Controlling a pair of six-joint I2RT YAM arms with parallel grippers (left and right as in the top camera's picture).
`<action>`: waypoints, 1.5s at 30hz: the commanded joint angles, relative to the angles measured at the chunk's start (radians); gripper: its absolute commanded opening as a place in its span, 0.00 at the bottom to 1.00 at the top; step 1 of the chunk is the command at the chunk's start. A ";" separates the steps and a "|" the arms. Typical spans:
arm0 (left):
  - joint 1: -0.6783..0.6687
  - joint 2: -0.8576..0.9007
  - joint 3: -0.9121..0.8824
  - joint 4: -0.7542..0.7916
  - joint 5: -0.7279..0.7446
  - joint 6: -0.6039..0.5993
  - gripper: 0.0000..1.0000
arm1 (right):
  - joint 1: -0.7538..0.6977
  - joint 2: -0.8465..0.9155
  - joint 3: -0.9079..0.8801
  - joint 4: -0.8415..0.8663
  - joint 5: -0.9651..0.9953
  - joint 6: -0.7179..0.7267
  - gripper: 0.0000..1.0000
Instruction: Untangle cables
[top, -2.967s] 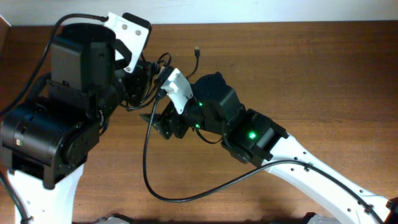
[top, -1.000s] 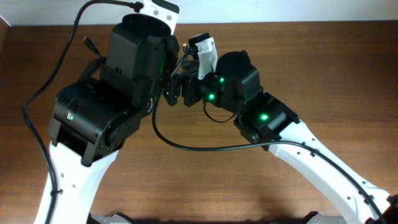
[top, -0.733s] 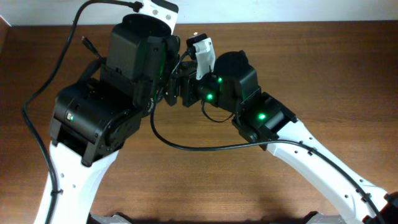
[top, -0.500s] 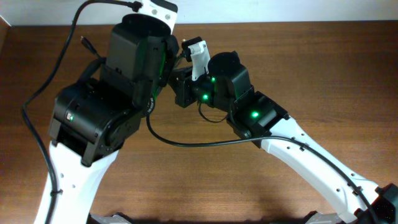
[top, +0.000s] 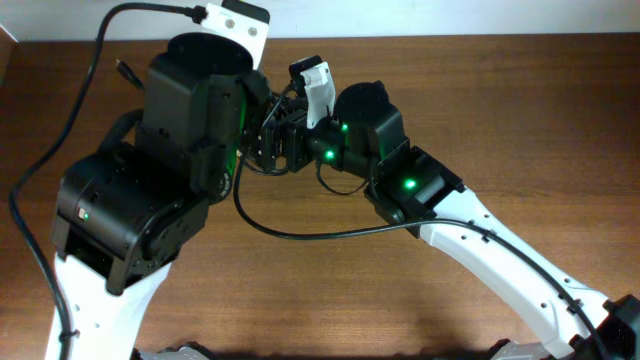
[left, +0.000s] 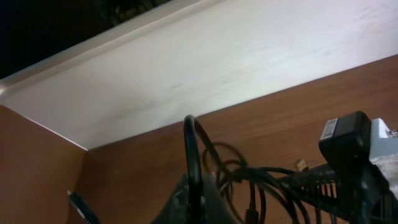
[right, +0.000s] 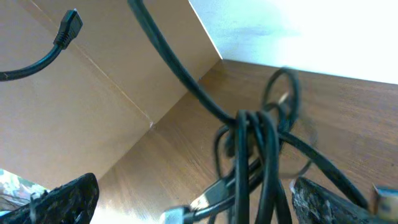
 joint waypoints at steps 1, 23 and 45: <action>0.002 -0.026 0.029 -0.003 -0.077 0.017 0.00 | -0.021 0.002 0.017 0.026 -0.019 -0.003 0.98; 0.000 -0.043 0.030 -0.001 -0.057 0.013 0.00 | 0.031 0.062 0.017 -0.008 -0.049 -0.023 0.04; 0.001 -0.055 0.029 -0.012 -0.061 0.017 0.00 | -0.008 0.015 0.020 -0.222 -0.027 -0.177 0.77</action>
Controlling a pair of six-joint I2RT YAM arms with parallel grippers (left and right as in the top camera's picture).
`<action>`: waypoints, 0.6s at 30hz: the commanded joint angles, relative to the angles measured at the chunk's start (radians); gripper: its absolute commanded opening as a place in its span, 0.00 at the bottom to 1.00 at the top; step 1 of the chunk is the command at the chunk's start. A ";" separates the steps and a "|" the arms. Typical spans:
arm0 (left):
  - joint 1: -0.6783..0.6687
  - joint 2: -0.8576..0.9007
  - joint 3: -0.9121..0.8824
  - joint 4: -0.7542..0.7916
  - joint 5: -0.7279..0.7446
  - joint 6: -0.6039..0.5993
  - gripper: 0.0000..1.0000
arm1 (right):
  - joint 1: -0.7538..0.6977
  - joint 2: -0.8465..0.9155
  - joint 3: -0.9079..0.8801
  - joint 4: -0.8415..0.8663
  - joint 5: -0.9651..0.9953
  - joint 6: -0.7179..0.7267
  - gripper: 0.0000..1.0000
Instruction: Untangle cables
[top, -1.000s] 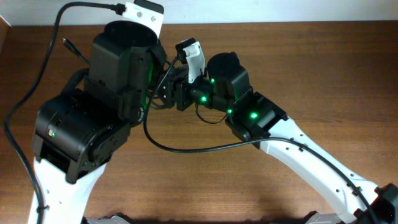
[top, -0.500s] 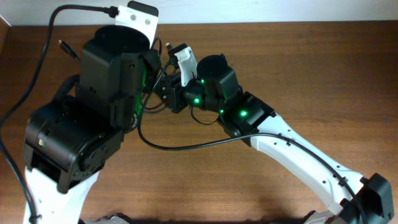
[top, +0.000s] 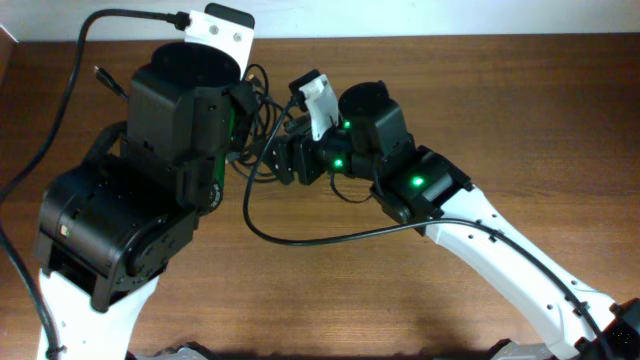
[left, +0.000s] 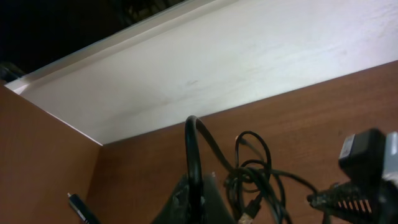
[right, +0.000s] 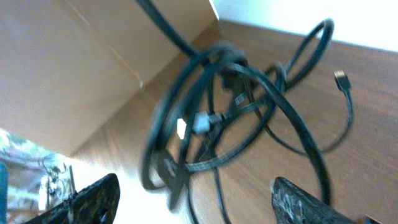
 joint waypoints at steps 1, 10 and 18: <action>0.002 -0.027 0.027 0.013 -0.016 0.013 0.00 | 0.012 0.034 0.013 -0.022 0.039 -0.042 0.78; 0.004 -0.027 0.027 0.013 -0.092 0.025 0.00 | 0.011 -0.002 0.113 -0.046 0.014 -0.088 0.78; 0.015 -0.034 0.047 0.013 -0.212 0.025 0.00 | -0.016 -0.002 0.166 -0.040 0.053 -0.091 0.79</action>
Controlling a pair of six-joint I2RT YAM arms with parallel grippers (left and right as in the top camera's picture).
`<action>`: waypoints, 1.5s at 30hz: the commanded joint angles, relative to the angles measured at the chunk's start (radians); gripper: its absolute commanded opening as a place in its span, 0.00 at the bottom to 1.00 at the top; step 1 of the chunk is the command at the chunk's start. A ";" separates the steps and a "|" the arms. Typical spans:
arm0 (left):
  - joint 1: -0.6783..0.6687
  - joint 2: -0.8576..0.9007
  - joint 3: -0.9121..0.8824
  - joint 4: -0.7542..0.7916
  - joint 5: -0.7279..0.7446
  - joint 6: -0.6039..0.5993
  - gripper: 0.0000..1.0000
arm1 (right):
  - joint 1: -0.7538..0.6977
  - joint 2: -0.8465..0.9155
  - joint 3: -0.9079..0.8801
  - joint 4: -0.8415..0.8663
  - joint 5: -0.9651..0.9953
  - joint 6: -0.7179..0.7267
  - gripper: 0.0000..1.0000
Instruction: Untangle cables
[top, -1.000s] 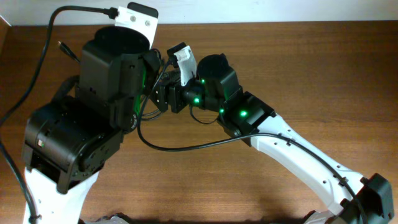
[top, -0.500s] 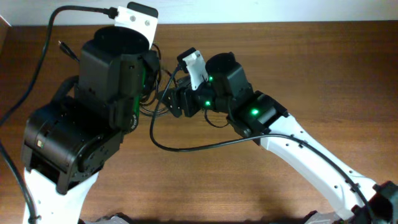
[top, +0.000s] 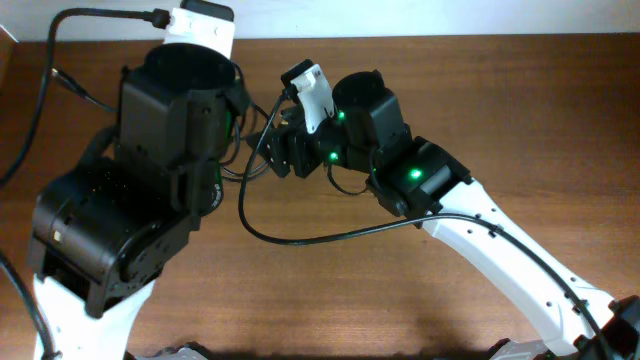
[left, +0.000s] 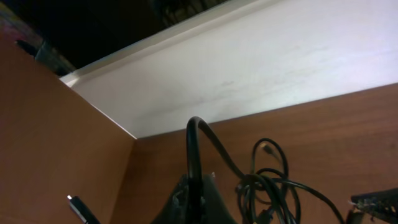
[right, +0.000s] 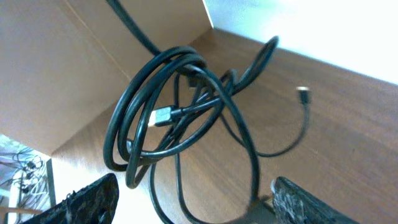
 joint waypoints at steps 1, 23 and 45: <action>0.018 -0.031 0.034 0.010 -0.048 0.010 0.00 | -0.025 -0.030 0.083 -0.028 0.014 -0.039 0.77; 0.018 -0.031 0.034 0.009 -0.029 0.010 0.00 | 0.094 0.128 0.082 -0.172 0.108 -0.095 0.04; 0.634 -0.101 0.032 -0.091 0.299 -0.085 0.00 | -1.289 -0.211 0.083 -0.441 -0.217 -0.105 0.04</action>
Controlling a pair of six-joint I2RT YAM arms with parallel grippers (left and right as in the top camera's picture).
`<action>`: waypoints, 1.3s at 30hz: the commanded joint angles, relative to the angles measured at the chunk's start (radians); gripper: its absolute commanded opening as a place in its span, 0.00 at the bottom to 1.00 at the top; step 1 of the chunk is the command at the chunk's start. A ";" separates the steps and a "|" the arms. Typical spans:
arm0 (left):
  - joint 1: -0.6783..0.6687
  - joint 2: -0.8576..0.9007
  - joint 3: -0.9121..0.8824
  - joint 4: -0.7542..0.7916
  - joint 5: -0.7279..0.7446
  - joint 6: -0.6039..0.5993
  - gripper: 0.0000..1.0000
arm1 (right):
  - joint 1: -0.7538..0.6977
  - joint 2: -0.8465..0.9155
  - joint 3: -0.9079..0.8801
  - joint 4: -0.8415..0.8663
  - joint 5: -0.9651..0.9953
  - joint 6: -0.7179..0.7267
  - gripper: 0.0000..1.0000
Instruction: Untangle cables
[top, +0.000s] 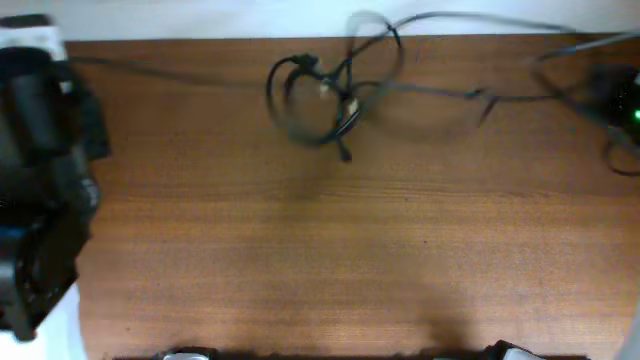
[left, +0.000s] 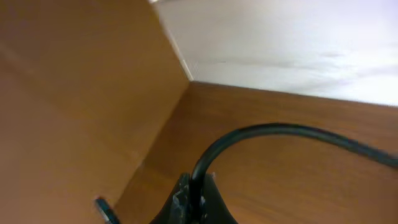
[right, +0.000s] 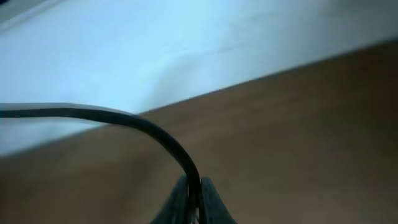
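Note:
A knot of black cables (top: 320, 100) lies blurred at the table's back middle. One strand runs left toward my left arm (top: 40, 130), others run right toward my right arm (top: 615, 95). In the left wrist view my left gripper (left: 198, 198) is shut on a thick black cable (left: 267, 130) that arcs away to the right. A loose plug end (left: 104, 210) shows beside it. In the right wrist view my right gripper (right: 194, 199) is shut on a black cable (right: 124, 117) that curves off to the left.
The brown wooden table (top: 320, 250) spreads between the two arms. A white wall (left: 298, 37) runs along its back edge. A brown side panel (left: 74, 93) stands at the left end.
The arms were close together over the knot, with the right gripper open. Now they are at opposite table ends, the right gripper is shut on a cable, and strands stretch out from the knot.
My left gripper has held its cable throughout. First the right gripper's open fingers were around a hanging bundle. Then the bundle was looser, then spread as loops on the table below the open right gripper. Now both grippers hold cables far apart.

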 joint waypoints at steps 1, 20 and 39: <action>0.127 -0.019 0.023 0.025 0.109 0.001 0.00 | -0.203 -0.002 0.010 0.008 -0.097 0.003 0.04; -0.006 0.014 0.023 0.040 0.288 0.023 0.00 | -0.150 0.099 0.010 0.013 -0.008 -0.102 0.29; -0.240 0.221 -0.032 0.025 0.595 0.027 0.00 | -0.077 0.212 0.010 -0.058 0.222 -0.181 0.78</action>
